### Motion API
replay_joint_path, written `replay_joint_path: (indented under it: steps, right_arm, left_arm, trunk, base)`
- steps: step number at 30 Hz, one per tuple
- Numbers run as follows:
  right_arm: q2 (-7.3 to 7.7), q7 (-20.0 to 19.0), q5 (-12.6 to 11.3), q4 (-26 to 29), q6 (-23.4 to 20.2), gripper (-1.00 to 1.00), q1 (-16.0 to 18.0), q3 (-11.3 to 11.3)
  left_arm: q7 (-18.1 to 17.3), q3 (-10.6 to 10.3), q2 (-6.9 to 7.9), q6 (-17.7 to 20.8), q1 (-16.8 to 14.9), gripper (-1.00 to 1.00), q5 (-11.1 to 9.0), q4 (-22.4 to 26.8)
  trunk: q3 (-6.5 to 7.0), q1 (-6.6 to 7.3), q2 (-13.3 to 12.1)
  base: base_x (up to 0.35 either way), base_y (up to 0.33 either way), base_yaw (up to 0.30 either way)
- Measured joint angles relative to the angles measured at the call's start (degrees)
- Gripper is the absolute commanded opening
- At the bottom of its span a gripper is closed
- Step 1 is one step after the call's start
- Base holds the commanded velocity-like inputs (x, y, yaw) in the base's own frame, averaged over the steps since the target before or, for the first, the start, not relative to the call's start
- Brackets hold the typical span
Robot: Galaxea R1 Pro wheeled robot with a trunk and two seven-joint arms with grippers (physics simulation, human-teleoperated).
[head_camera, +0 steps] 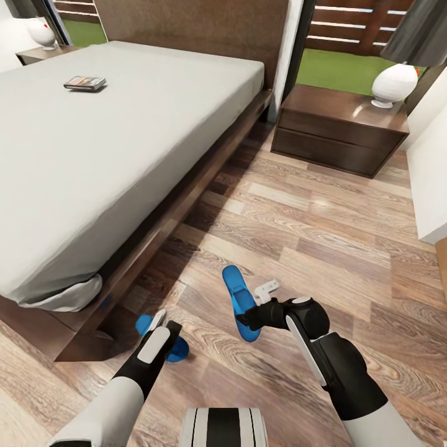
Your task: In the bedroom, move the book from the bed onto either nightstand, and place the two sandals side by side next to the bed.
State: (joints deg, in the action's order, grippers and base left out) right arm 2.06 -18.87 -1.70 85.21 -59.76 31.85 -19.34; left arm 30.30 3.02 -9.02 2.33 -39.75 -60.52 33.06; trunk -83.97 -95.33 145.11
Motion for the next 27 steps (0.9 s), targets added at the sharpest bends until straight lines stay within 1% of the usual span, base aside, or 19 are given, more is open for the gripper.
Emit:
replay_joint_path:
  steps: [3, 5, 12, 20, 27]
  right_arm:
    - [0.0, 0.0, 0.0, 0.1, 0.0, -1.0, 0.0, 0.0]
    - [0.0, 0.0, 0.0, 0.1, 0.0, -1.0, -0.1, -0.1]
    - [-0.03, 0.0, 0.0, 0.3, 0.0, -1.0, -0.4, -0.1]
    - [-0.08, 0.0, 0.0, 0.3, 0.0, -1.0, -0.8, -0.1]
    - [-0.05, 0.0, 0.0, 0.3, 0.0, -1.0, -0.9, -0.1]
  left_arm:
    - [-0.9, 0.0, -0.02, -0.2, -0.1, -1.0, -0.1, 0.0]
    - [-2.1, -0.2, -0.07, -0.4, -0.1, -1.0, -0.2, 0.0]
    - [-4.0, -2.1, 0.13, -1.3, 0.1, -1.0, -0.5, 0.9]
    - [-5.9, -2.6, 0.35, -1.4, 0.4, -1.0, -0.4, 1.4]
    - [-7.6, -2.6, 0.49, -1.7, 0.9, -1.0, -0.2, 1.5]
  trunk:
    - [0.0, 0.0, 0.0]
    - [0.0, 0.0, 0.0]
    - [0.0, 0.0, 0.0]
    - [-1.77, -0.21, 0.1]
    - [-1.78, -0.21, 0.1]
  base:
    - [0.0, 0.0, 0.0]
    - [0.0, 0.0, 0.0]
    - [0.0, 0.0, 0.0]
    - [0.0, 0.0, 0.0]
    - [0.0, 0.0, 0.0]
